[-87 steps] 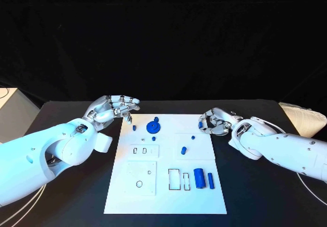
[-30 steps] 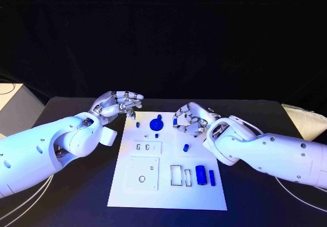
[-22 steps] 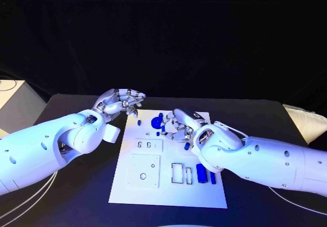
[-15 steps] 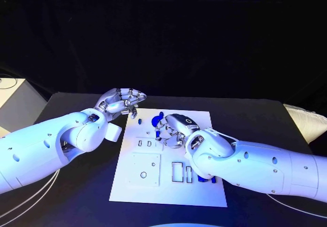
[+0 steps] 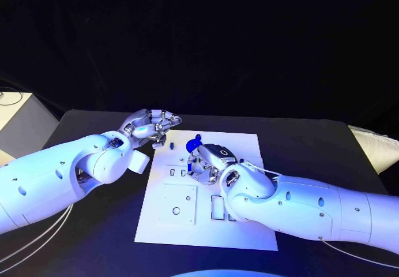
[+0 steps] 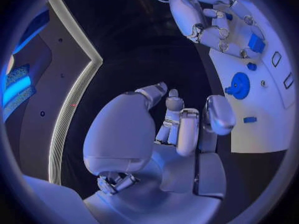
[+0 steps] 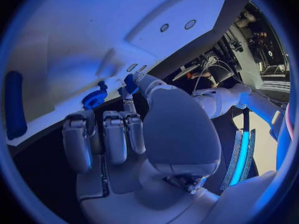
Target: Assemble the parts on the task board
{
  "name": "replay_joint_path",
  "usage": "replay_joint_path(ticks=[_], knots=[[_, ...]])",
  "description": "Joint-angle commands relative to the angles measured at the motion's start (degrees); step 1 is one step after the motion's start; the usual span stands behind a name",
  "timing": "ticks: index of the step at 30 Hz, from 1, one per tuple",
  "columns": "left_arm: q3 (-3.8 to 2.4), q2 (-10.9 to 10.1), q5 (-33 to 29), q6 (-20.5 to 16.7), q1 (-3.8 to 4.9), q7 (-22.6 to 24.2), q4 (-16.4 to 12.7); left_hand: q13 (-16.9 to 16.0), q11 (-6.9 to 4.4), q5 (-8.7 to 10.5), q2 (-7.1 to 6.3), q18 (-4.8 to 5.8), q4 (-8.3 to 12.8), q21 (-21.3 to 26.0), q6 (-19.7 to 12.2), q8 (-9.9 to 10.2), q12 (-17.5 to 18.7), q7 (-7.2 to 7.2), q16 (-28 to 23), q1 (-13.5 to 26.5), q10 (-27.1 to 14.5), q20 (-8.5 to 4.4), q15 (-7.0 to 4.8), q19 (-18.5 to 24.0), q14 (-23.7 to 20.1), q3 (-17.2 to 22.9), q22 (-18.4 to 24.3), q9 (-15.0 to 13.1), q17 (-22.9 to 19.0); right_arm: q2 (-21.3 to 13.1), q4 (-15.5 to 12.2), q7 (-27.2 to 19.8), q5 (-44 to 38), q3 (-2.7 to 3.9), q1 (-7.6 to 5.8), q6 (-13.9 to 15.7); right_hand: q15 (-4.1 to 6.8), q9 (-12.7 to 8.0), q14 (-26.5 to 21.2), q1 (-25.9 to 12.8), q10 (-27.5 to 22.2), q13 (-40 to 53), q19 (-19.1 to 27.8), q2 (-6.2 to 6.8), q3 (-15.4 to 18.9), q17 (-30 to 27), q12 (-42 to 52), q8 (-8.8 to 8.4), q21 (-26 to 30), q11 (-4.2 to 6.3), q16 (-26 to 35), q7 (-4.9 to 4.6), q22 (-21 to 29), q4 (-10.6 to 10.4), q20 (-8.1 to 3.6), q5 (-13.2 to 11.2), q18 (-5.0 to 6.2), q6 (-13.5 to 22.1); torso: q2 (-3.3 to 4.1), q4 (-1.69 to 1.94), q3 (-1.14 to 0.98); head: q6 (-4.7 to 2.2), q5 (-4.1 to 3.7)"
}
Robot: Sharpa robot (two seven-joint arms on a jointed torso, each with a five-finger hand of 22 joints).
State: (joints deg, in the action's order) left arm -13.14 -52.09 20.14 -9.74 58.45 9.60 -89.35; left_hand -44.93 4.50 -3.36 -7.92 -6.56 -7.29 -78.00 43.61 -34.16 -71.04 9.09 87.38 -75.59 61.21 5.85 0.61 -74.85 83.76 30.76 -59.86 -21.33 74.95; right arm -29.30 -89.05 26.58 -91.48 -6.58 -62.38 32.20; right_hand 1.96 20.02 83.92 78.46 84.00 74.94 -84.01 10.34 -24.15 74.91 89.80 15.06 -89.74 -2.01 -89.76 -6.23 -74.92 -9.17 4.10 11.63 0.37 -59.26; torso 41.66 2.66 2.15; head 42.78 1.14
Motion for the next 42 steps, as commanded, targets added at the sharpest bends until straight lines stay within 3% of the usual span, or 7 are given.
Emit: replay_joint_path(ticks=[1,12,17,30,42], knots=[[-0.03,0.2,2.4,2.3,0.02,-1.9,-0.1,-0.6,-0.13,-0.06,-0.04,0.85,-0.3,-0.2,-0.3,0.3,-0.1,0.04,0.2,0.4,0.1,0.06,-0.15,-0.4,3.2,0.0,-0.2,0.1,7.7,0.5,0.5,1.4,-2.6,-0.07,0.38,-0.5,0.28,2.1,6.1,-0.2,5.9,15.0,-6.0,-0.03,-0.4,15.1,0.1,0.27,-0.3,0.33,-0.2,0.05,-15.1,0.1,-0.38,-0.1,-0.37,0.2,0.06,-0.11,-0.06,0.12,0.11],[-0.03,0.1,3.3,2.3,0.02,-2.6,0.0,-0.9,-0.12,-0.05,-0.11,0.96,-0.3,-0.5,-0.3,0.4,-0.3,0.04,0.2,0.4,0.4,0.08,-0.15,-0.7,3.2,0.0,-0.7,0.1,7.9,0.9,0.8,1.3,-3.5,-0.13,1.19,-0.6,0.28,2.1,6.1,-0.3,6.0,15.0,-6.0,0.05,-0.5,15.1,0.2,0.28,-0.3,0.33,-0.2,0.04,-15.1,0.1,-0.38,-0.2,-0.37,0.2,0.07,0.14,0.01,0.54,0.31],[-0.03,0.1,3.5,2.3,0.02,-2.9,0.0,-0.9,-0.13,-0.04,-0.18,0.99,-0.3,-0.5,-0.3,0.4,-0.3,0.04,0.3,0.4,0.4,0.09,-0.15,-0.8,3.3,0.0,-0.9,0.1,8.1,0.9,0.7,1.1,-3.6,-0.14,1.36,-0.5,0.28,2.1,6.1,-0.3,6.0,15.0,-6.0,0.05,-0.5,15.1,0.2,0.28,-0.3,0.33,-0.2,0.04,-15.1,0.1,-0.38,-0.2,-0.37,0.2,0.07,-0.13,-0.06,0.69,0.61],[-0.02,0.2,4.5,2.4,0.02,-3.6,0.1,-0.9,-0.13,-0.04,-0.2,1.01,-0.3,-0.6,-0.3,0.4,-0.3,0.04,0.4,0.4,0.5,0.1,-0.15,-0.8,3.4,0.0,-1.0,0.1,8.3,1.3,1.3,1.4,-4.1,-0.19,1.7,-0.2,0.27,2.1,6.1,-0.4,6.0,15.0,-6.0,0.28,-0.5,15.1,0.2,0.35,-0.3,0.3,-0.2,0.0,-15.1,0.2,-0.38,-0.3,-0.37,0.3,0.08,0.01,-0.06,0.81,1.11],[-0.02,0.2,4.8,2.8,0.02,-4.1,0.2,-0.7,-0.13,-0.04,-0.25,1.05,-0.3,-0.7,-0.3,0.4,-0.2,0.04,0.4,0.4,0.4,0.11,-0.14,-0.9,3.5,0.0,-1.2,0.1,8.5,1.9,2.0,1.5,-4.6,-0.27,2.11,0.0,0.26,2.1,6.1,-0.6,6.0,15.1,-6.0,0.41,-0.5,15.1,0.2,0.39,-0.3,0.29,-0.2,-0.01,-15.1,0.2,-0.37,-0.3,-0.37,0.3,0.03,-0.07,-0.08,0.95,1.18]])
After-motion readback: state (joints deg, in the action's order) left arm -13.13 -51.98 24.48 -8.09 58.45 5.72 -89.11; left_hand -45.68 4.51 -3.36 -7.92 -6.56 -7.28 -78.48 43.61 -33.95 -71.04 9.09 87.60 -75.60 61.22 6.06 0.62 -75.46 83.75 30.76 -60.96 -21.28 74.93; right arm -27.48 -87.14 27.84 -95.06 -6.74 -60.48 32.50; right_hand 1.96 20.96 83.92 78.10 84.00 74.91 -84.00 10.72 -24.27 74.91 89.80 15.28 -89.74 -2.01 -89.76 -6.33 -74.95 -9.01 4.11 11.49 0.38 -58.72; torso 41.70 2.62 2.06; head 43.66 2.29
